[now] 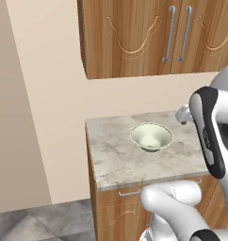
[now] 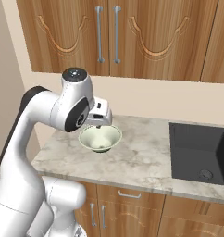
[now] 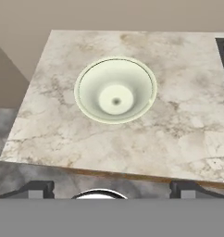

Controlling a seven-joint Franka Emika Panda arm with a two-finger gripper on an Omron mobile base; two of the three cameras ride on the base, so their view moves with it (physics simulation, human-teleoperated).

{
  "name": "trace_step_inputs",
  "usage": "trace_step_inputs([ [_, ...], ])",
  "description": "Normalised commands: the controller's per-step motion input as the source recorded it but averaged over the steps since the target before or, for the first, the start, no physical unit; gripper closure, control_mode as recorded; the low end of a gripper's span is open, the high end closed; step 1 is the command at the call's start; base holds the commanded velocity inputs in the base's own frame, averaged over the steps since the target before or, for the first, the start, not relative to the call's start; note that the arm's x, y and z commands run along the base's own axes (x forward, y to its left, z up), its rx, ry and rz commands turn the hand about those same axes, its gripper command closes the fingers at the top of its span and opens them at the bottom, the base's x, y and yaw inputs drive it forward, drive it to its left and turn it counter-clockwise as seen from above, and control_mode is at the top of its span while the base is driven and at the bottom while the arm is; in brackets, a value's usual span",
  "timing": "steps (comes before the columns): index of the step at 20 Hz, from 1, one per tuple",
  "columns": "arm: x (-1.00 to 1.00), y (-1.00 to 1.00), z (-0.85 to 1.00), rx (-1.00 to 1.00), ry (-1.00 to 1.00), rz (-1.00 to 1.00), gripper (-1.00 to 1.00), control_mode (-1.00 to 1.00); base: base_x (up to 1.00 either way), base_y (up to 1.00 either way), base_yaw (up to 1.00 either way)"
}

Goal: Open the cabinet. Pick the orange and kiwi from the cabinet and place them into the bowl. Then close the cabinet.

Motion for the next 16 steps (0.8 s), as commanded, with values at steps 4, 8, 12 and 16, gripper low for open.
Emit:
trace_step_inputs([
  [4, 0.17, -0.35, 0.0, 0.0, 0.0, 0.0, -1.0, -1.0, 0.0, 0.0, 0.0],
  [8, 0.15, -0.16, 0.04, 0.0, -0.23, 0.0, -1.0, -1.0, 0.0, 0.0, 0.0],
  [12, 0.16, -0.18, 0.19, 0.0, -0.24, 0.0, -1.0, -1.0, 0.0, 0.0, 0.0],
  [16, 0.12, -0.13, 0.24, 0.0, -0.18, -0.04, -1.0, -1.0, 0.0, 0.0, 0.0],
])
